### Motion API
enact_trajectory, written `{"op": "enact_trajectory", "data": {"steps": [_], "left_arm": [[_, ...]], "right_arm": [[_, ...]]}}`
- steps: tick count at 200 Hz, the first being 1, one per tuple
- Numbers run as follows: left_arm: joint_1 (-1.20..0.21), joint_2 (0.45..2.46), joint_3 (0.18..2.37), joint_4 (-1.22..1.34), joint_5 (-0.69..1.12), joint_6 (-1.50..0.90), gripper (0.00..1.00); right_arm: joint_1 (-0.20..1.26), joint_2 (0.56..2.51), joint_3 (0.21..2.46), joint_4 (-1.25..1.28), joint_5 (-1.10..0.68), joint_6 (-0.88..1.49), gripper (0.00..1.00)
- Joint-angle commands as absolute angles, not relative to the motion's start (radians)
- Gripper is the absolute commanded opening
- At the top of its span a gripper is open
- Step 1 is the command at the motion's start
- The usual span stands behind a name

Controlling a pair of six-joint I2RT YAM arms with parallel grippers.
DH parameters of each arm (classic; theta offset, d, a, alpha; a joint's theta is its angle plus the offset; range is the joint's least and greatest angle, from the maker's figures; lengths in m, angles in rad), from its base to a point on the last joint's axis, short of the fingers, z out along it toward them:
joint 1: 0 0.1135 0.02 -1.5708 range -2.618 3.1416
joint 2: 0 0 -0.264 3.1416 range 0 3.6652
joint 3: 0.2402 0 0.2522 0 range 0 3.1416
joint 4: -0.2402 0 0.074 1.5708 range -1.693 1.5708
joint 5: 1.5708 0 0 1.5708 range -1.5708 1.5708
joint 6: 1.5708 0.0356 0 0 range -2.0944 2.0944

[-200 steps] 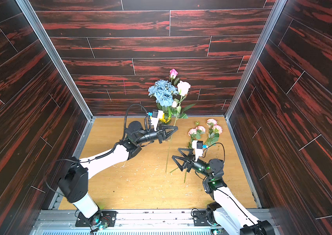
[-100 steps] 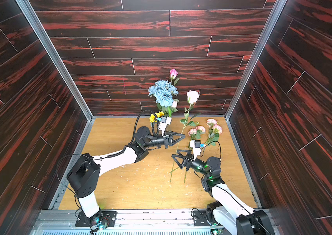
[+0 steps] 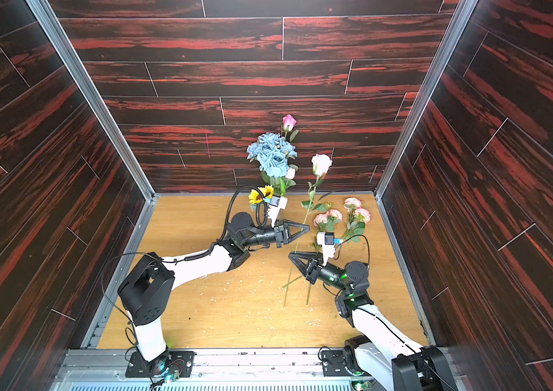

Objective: Pick out pink flowers from the vase
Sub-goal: Pick up the flower from the vase.

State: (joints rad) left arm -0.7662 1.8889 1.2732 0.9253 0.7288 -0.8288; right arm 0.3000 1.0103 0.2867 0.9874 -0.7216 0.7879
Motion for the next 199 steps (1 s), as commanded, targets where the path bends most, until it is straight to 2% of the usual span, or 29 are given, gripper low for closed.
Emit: {"op": "enact_trajectory", "data": {"steps": [1, 12, 68, 88, 98, 105, 119, 151, 176, 199], "left_arm": [[-0.773, 1.893, 1.258, 0.939, 0.724, -0.817, 0.0], [-0.773, 1.894, 1.254, 0.937, 0.715, -0.815, 0.0], [-0.773, 1.863, 1.238, 0.786, 0.643, -0.698, 0.0], [-0.772, 1.835, 1.232, 0.706, 0.598, -0.624, 0.28], [-0.771, 1.812, 1.229, 0.638, 0.571, -0.568, 0.51], [-0.769, 1.793, 1.224, 0.596, 0.539, -0.532, 0.64], [-0.769, 1.758, 1.202, 0.538, 0.463, -0.471, 0.81], [-0.762, 1.633, 1.12, 0.461, 0.209, -0.351, 0.97], [-0.761, 1.553, 1.031, 0.48, 0.02, -0.301, 0.99], [-0.761, 1.506, 0.951, 0.543, -0.067, -0.279, 0.99]], "right_arm": [[0.293, 1.015, 0.302, 1.012, -0.736, 0.794, 0.08], [0.293, 1.018, 0.305, 1.009, -0.738, 0.797, 0.0], [0.29, 1.033, 0.313, 0.979, -0.727, 0.789, 0.0], [0.29, 1.041, 0.314, 0.972, -0.718, 0.783, 0.0], [0.29, 1.042, 0.317, 0.962, -0.716, 0.778, 0.0], [0.29, 1.041, 0.318, 0.955, -0.713, 0.773, 0.0], [0.29, 1.03, 0.32, 0.929, -0.7, 0.758, 0.0], [0.286, 0.977, 0.334, 0.754, -0.573, 0.699, 0.0], [0.269, 0.943, 0.367, 0.534, -0.381, 0.654, 0.0], [0.22, 0.949, 0.389, 0.389, -0.227, 0.672, 0.0]]}}
